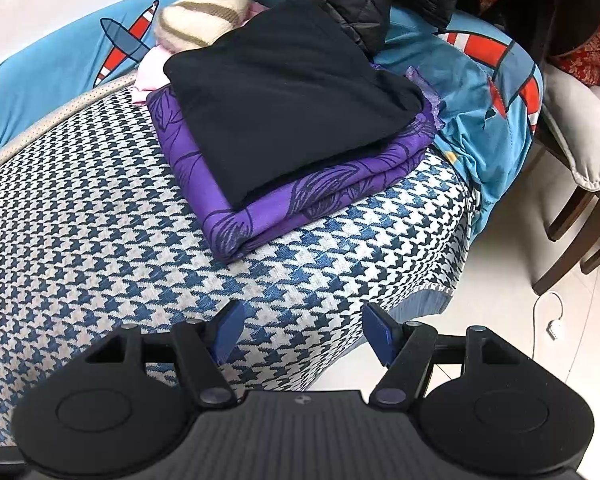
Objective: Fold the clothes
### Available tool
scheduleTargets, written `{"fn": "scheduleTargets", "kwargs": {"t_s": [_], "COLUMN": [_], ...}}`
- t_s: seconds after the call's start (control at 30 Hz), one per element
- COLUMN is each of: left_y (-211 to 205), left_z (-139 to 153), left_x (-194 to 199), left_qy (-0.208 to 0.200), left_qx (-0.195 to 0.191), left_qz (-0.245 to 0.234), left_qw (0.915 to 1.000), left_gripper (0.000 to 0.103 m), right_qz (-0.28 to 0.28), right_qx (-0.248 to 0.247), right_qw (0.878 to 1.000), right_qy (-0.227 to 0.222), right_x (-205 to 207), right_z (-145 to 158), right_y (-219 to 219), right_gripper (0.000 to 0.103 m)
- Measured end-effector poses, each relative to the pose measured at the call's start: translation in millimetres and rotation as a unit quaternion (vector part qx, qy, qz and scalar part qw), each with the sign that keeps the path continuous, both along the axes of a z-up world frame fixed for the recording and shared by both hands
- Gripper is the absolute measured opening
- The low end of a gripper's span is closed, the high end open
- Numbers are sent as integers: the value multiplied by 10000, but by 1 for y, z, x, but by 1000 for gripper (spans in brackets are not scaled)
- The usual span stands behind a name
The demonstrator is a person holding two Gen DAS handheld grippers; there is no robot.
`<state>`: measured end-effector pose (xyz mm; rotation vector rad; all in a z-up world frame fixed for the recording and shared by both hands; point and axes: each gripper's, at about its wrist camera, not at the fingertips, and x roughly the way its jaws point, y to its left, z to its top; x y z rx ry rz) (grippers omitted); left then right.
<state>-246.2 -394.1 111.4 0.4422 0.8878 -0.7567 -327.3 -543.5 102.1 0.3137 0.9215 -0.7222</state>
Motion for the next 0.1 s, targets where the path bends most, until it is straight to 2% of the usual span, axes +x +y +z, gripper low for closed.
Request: {"fn": "scheduleTargets", "kwargs": {"t_s": [0.1], "left_y": [4], "left_z": [0], "left_x": [5], "left_qy": [-19], "left_qx": [-6], "left_qz": [49], "left_qw": [10000], "left_gripper": [103], "right_qz": [31], "right_qx": [-26], "right_qw": [10000], "right_qy": [19], "right_x": [2], "right_z": [0], "right_y": [3], "right_gripper": [65]}}
